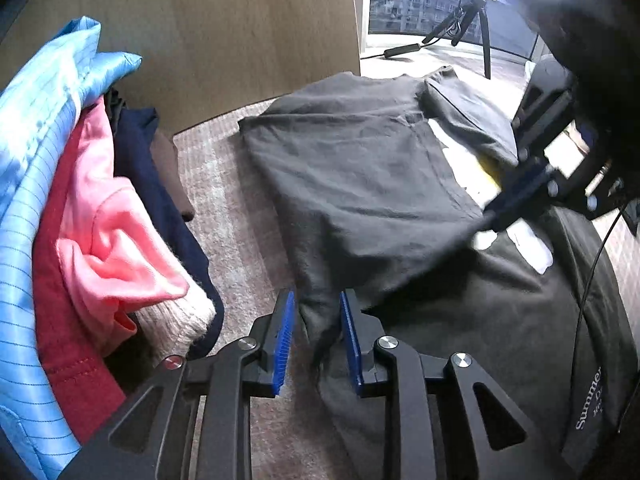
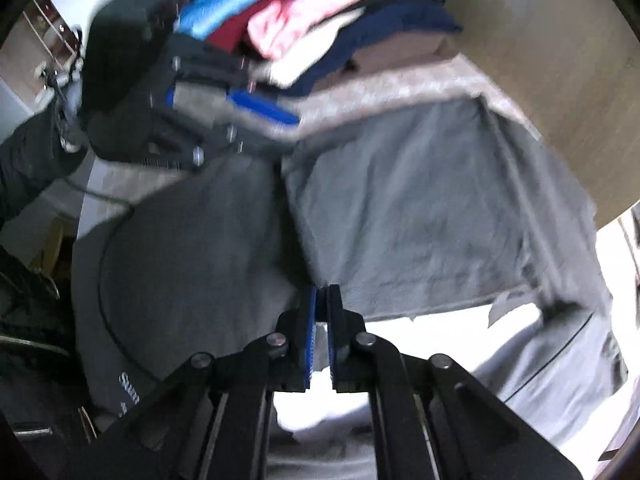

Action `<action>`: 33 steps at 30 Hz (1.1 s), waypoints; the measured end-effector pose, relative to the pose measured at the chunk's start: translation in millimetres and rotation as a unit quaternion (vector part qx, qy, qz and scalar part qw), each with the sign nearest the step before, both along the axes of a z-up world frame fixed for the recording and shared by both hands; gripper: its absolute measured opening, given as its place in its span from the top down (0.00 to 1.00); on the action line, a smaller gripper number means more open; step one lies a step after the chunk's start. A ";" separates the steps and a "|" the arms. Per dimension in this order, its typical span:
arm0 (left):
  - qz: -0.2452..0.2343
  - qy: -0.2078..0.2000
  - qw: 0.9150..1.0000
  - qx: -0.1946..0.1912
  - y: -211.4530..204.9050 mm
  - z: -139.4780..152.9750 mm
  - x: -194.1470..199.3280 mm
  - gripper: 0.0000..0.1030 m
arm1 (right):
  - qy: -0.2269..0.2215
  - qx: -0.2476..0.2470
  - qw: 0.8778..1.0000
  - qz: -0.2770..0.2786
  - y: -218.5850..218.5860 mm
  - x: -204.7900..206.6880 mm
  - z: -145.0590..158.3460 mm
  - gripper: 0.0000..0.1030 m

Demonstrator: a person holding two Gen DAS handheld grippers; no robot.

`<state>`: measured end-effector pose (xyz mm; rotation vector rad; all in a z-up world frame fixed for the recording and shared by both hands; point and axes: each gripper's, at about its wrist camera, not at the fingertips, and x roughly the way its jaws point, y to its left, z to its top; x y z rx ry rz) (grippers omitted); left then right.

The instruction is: Fold clothes

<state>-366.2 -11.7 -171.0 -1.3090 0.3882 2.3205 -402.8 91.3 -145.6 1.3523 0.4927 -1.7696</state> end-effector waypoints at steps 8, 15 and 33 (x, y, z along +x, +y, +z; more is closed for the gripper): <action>-0.019 -0.018 1.000 -0.007 21.7 -13.9 -13.8 0.76 | 0.042 -0.046 0.991 -0.120 23.2 -54.8 15.6 0.63; 0.047 -0.016 0.998 0.023 -33.6 21.5 31.6 0.77 | 0.056 0.000 0.981 -0.183 43.1 -81.7 -2.9 0.63; 0.233 -0.089 0.960 0.124 -154.1 26.5 331.8 0.73 | 0.084 0.002 0.971 -0.224 34.9 45.1 33.9 0.63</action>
